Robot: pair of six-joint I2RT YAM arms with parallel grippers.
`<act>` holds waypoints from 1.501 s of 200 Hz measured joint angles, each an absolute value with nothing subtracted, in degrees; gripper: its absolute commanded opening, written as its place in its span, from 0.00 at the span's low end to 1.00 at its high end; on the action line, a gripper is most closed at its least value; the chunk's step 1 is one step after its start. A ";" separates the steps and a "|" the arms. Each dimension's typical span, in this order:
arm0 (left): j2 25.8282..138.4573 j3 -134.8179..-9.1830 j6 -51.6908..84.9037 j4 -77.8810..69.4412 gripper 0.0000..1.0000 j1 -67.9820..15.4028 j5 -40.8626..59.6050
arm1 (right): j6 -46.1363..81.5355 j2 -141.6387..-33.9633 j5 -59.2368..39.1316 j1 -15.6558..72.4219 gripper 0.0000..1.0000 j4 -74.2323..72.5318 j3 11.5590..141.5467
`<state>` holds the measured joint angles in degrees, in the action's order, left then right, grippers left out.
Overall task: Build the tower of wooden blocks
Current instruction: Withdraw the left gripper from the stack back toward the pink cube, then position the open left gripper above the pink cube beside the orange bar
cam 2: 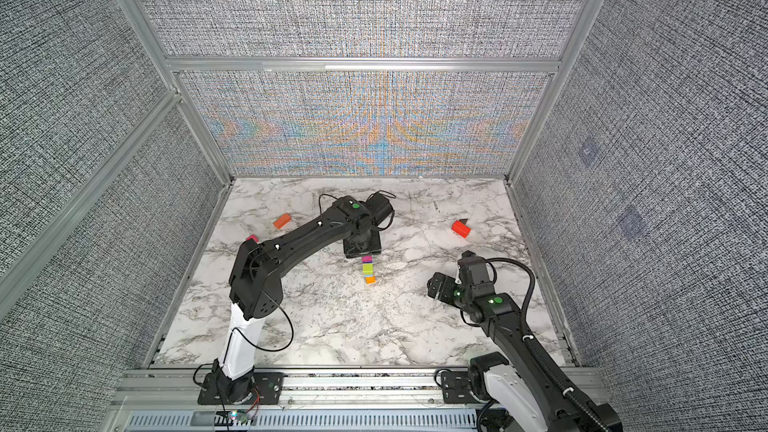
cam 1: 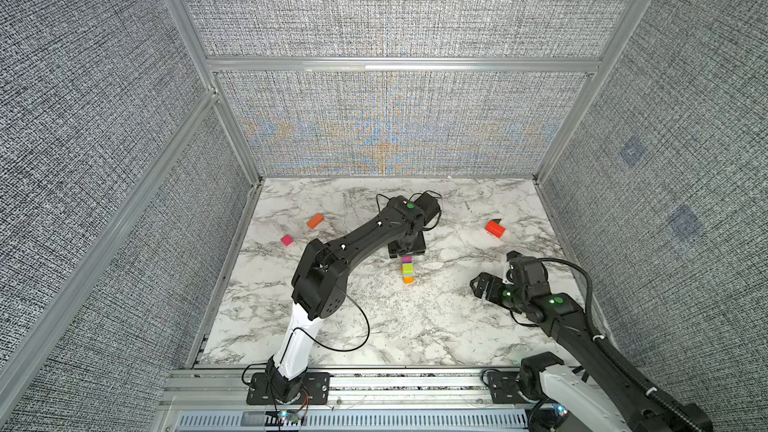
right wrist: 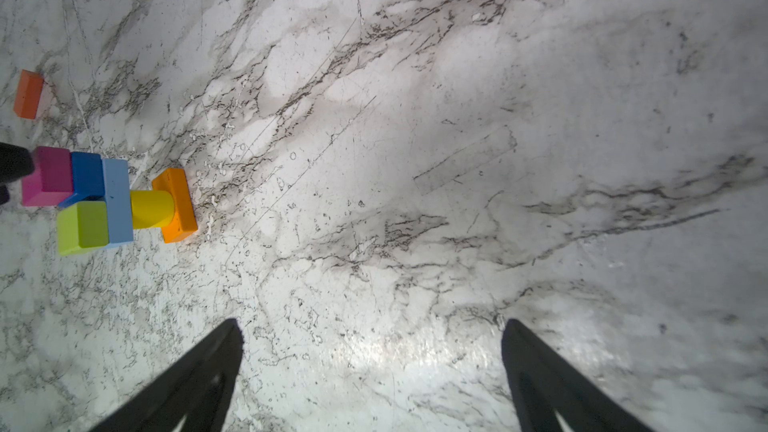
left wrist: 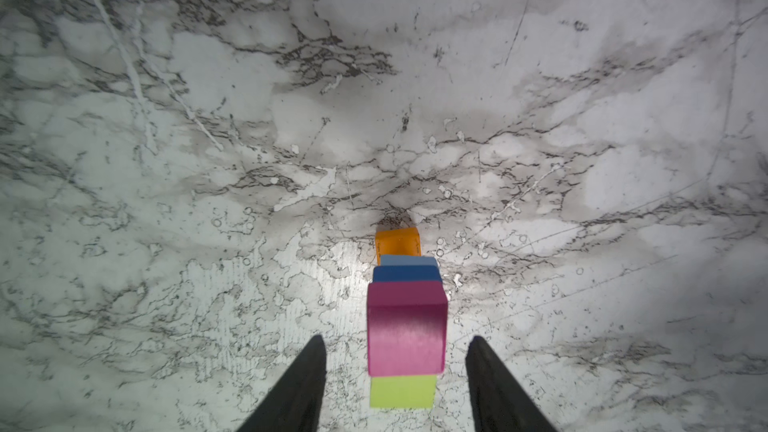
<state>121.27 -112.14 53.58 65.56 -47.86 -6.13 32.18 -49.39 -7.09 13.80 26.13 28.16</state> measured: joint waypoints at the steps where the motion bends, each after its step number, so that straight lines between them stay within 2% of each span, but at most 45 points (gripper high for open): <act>1: 121.19 -112.18 53.56 65.63 0.66 -47.86 -6.17 | 32.18 -49.39 -7.16 13.80 0.99 26.13 28.16; 59: 113.14 -110.65 50.22 68.69 0.86 -45.95 -10.44 | 29.54 -48.99 -10.94 13.82 0.99 25.65 29.10; 110: 102.15 -100.47 46.15 65.65 0.97 -36.64 -8.80 | 28.12 -51.99 -13.43 13.82 0.99 24.18 34.17; 153: 99.09 -98.70 42.87 65.67 0.97 -26.30 -7.38 | 28.38 -59.90 -14.26 13.91 0.99 21.52 40.58; 198: 100.51 -99.33 39.79 65.67 0.95 -16.95 -4.89 | 28.38 -69.95 -15.09 14.37 0.99 19.31 47.72; 226: 103.63 -100.62 38.65 65.65 0.86 -11.81 -3.88 | 28.25 -76.12 -15.40 14.96 0.99 18.48 52.64; 300: 113.16 -101.67 37.91 64.34 0.72 -0.62 -2.35 | 27.92 -86.80 -16.69 15.73 0.99 17.89 61.65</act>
<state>113.16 -101.67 37.91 64.34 -0.62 -2.35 27.92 -86.80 -16.69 15.73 17.89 61.65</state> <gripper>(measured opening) 0.739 0.992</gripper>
